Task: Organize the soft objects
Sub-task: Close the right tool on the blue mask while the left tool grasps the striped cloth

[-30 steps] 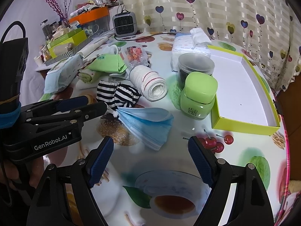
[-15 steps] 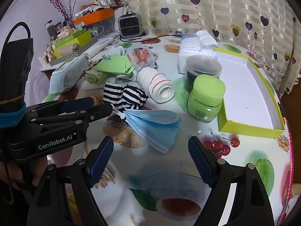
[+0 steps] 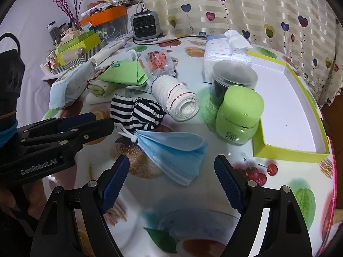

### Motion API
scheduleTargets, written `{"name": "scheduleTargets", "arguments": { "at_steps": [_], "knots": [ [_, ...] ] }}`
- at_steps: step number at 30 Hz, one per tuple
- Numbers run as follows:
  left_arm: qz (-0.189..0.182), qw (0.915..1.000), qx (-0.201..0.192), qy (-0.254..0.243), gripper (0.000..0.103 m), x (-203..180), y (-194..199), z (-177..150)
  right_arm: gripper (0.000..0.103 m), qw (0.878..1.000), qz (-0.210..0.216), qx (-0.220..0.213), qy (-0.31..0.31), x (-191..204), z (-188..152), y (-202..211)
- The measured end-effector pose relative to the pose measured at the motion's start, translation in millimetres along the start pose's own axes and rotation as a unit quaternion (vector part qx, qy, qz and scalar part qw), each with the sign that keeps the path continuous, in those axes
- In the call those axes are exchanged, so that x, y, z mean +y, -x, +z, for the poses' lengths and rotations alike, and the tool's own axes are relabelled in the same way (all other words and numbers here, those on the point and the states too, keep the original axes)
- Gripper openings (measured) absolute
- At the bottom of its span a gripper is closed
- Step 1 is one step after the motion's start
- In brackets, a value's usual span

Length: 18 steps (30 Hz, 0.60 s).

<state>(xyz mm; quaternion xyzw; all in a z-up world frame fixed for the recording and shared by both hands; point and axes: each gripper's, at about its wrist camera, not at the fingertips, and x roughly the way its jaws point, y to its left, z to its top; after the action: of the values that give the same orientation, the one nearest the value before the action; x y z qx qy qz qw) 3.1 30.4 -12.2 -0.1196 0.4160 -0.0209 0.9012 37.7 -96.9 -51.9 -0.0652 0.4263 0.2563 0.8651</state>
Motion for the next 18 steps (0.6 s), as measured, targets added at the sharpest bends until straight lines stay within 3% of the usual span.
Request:
{"name": "scheduleTargets", "arguments": {
  "at_steps": [11, 13, 18],
  "knots": [
    [0.002, 1.0, 0.004, 0.007, 0.049, 8, -4, 0, 0.082, 1.0, -0.013, 0.023, -0.004, 0, 5, -25],
    [0.002, 1.0, 0.005, 0.006, 0.049, 8, -6, 0, 0.077, 0.999, -0.013, 0.032, -0.003, 0, 5, -30],
    [-0.002, 1.0, 0.007, 0.003, 0.049, 9, -10, 2, 0.054, 0.999, -0.023, 0.036, 0.017, 2, 2, -30]
  ]
}}
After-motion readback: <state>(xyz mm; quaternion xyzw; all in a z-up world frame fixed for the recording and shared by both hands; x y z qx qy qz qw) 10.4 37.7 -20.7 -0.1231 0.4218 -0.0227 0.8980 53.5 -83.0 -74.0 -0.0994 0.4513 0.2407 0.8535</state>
